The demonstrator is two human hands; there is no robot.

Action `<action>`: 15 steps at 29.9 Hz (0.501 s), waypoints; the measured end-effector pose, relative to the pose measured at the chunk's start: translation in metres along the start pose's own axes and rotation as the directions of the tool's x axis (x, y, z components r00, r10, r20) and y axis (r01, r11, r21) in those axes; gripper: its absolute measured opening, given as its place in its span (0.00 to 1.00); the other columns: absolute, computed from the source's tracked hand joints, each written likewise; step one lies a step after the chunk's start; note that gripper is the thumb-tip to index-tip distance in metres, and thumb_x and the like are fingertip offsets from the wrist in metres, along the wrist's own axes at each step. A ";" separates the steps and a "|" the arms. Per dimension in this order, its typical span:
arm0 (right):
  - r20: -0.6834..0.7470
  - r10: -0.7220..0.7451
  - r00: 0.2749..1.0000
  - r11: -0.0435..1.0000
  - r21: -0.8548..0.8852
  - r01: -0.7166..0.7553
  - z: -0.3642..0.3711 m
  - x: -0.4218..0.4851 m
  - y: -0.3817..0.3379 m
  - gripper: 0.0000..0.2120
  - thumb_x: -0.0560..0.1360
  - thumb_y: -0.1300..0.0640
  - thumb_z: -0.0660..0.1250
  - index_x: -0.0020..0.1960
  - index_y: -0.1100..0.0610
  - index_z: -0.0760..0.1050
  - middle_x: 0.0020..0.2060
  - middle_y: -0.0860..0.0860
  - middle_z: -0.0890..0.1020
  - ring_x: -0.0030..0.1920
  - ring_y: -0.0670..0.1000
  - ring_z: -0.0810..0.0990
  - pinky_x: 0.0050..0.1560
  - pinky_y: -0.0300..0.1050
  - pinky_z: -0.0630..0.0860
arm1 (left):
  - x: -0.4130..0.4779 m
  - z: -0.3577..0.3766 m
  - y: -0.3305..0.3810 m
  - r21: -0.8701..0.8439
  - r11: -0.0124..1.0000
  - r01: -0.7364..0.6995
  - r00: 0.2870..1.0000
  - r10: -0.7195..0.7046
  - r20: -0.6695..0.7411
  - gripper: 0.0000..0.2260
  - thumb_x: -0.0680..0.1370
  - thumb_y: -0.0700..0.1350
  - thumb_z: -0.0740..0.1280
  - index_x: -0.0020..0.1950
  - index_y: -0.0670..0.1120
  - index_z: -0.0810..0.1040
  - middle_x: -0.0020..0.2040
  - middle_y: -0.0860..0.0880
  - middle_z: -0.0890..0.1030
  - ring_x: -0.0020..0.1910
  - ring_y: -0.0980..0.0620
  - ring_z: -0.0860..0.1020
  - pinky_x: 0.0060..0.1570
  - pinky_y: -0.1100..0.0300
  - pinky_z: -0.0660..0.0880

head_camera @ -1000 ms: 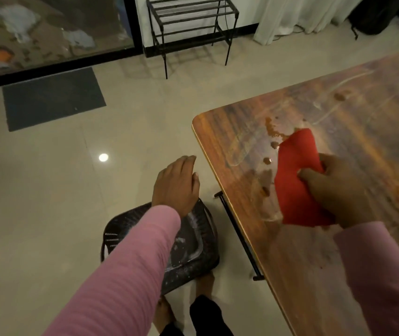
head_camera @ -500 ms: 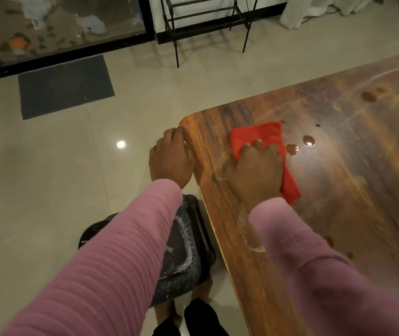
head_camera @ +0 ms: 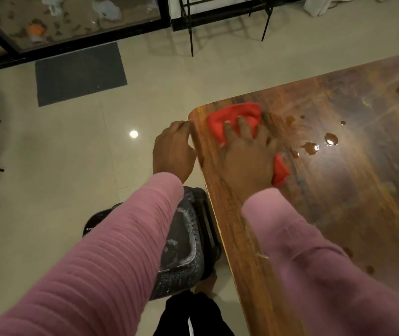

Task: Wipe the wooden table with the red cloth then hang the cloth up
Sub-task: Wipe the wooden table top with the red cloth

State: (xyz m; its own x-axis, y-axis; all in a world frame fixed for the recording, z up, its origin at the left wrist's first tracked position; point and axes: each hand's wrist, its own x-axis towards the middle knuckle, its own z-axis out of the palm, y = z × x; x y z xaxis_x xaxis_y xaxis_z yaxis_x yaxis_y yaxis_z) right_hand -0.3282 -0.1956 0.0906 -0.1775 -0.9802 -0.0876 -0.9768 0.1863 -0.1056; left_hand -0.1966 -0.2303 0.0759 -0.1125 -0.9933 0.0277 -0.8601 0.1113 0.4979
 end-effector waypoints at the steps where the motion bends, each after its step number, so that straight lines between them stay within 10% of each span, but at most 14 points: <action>1: -0.007 -0.064 0.998 0.998 0.000 0.064 0.002 -0.008 -0.008 0.24 0.79 0.46 0.54 0.74 0.50 0.63 0.74 0.54 0.64 0.68 0.64 0.64 0.64 0.61 0.60 | 0.002 0.000 -0.001 0.006 1.000 0.002 1.000 -0.002 -0.007 0.21 0.73 0.32 0.62 0.66 0.42 0.76 0.62 0.42 0.78 0.59 0.40 0.76 0.60 0.49 0.70; 5: -0.004 -0.141 0.990 0.989 -0.041 0.141 0.002 -0.030 0.001 0.23 0.78 0.48 0.58 0.72 0.51 0.65 0.72 0.54 0.66 0.65 0.63 0.68 0.62 0.61 0.64 | 0.007 0.000 -0.004 0.047 0.999 0.002 1.000 -0.002 -0.010 0.22 0.73 0.31 0.60 0.66 0.42 0.76 0.61 0.42 0.79 0.59 0.41 0.76 0.61 0.49 0.70; 11: -0.060 0.210 0.976 0.978 0.009 -0.210 -0.011 0.026 0.036 0.20 0.76 0.55 0.57 0.67 0.56 0.69 0.69 0.57 0.67 0.65 0.67 0.65 0.63 0.62 0.65 | 0.004 0.001 -0.004 -0.049 0.999 -0.003 0.999 0.002 -0.034 0.21 0.72 0.30 0.62 0.64 0.41 0.77 0.59 0.42 0.80 0.57 0.41 0.77 0.57 0.52 0.71; 15: -0.033 0.102 0.994 0.994 0.033 -0.100 -0.012 0.039 0.006 0.21 0.76 0.54 0.58 0.69 0.55 0.68 0.70 0.56 0.66 0.66 0.66 0.65 0.65 0.60 0.63 | 0.005 0.002 -0.006 -0.080 0.997 -0.001 0.999 -0.004 -0.052 0.23 0.71 0.28 0.60 0.64 0.41 0.78 0.58 0.42 0.81 0.55 0.41 0.77 0.53 0.54 0.72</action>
State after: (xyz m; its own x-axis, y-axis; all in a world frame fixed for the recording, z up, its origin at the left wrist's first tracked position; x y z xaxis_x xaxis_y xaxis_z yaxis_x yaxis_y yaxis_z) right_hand -0.3422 -0.2338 0.0983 -0.2796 -0.9579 -0.0651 -0.9495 0.2859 -0.1288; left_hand -0.1927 -0.2357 0.0717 -0.0833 -0.9940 0.0710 -0.8172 0.1089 0.5660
